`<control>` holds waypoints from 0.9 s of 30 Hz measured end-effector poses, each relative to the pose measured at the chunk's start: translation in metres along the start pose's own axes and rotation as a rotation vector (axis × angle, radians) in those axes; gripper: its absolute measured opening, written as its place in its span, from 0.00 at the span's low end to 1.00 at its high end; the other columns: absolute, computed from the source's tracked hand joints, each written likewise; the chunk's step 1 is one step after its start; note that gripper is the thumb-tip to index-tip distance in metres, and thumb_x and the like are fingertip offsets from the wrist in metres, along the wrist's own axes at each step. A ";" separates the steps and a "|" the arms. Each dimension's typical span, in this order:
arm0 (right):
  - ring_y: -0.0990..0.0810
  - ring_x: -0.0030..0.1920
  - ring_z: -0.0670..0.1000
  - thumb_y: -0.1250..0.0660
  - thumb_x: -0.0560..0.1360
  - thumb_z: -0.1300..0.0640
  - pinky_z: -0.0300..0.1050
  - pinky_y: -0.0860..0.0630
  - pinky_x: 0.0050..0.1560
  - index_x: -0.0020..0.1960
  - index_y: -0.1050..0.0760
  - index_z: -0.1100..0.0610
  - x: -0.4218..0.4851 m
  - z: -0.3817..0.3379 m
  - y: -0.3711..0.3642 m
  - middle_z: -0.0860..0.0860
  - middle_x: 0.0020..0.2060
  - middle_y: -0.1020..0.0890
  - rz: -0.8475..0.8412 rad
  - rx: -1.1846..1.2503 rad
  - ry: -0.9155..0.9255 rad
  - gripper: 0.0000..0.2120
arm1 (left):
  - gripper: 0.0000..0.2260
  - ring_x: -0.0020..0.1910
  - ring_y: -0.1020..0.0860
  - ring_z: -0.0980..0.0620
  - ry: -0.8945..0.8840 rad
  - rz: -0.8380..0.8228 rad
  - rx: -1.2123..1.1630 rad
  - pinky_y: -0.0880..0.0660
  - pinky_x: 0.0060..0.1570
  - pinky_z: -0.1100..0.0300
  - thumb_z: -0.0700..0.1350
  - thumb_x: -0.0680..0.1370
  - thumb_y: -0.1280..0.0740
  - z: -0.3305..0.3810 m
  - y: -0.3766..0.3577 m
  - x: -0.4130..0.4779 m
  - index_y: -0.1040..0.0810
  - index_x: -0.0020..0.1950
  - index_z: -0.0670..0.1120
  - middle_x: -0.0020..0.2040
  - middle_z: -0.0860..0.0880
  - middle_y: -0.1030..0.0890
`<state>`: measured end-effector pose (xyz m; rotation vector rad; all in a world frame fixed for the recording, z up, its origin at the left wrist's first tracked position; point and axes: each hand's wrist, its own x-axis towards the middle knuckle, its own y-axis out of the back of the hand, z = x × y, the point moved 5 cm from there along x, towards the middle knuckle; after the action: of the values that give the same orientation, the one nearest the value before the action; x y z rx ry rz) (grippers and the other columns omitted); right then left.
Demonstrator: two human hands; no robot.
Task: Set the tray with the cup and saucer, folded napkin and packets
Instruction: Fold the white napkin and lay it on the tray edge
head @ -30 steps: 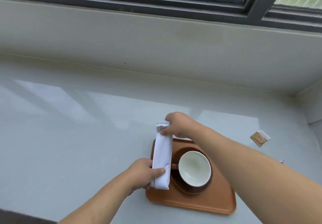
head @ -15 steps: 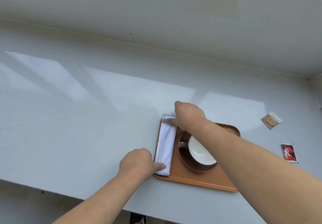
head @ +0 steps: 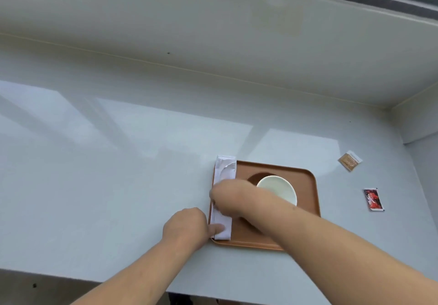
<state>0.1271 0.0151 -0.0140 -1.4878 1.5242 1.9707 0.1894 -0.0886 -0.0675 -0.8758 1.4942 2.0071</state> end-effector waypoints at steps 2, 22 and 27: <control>0.22 0.46 0.56 0.38 0.82 0.60 0.47 0.26 0.45 0.56 0.19 0.59 0.013 0.013 0.018 0.53 0.47 0.19 0.046 -0.027 -0.020 0.10 | 0.26 0.43 0.21 0.48 0.006 -0.034 0.005 0.31 0.35 0.56 0.74 0.69 0.35 0.000 0.000 0.005 0.25 0.38 0.50 0.41 0.51 0.20; 0.28 0.39 0.55 0.40 0.78 0.66 0.44 0.31 0.37 0.41 0.28 0.58 0.038 0.055 0.043 0.52 0.38 0.25 0.210 0.051 -0.183 0.09 | 0.27 0.42 0.17 0.49 -0.048 -0.213 0.142 0.24 0.42 0.56 0.72 0.69 0.30 0.009 0.007 0.000 0.22 0.38 0.47 0.35 0.50 0.19; 0.27 0.39 0.55 0.40 0.77 0.67 0.45 0.30 0.39 0.35 0.32 0.57 0.038 0.055 0.040 0.51 0.35 0.27 0.210 0.085 -0.203 0.13 | 0.27 0.45 0.15 0.49 -0.021 -0.257 0.146 0.20 0.53 0.52 0.72 0.67 0.29 0.010 0.006 0.002 0.19 0.39 0.47 0.40 0.50 0.14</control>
<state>0.0518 0.0291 -0.0251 -1.0955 1.7082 2.0673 0.1813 -0.0811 -0.0632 -0.9306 1.4171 1.6955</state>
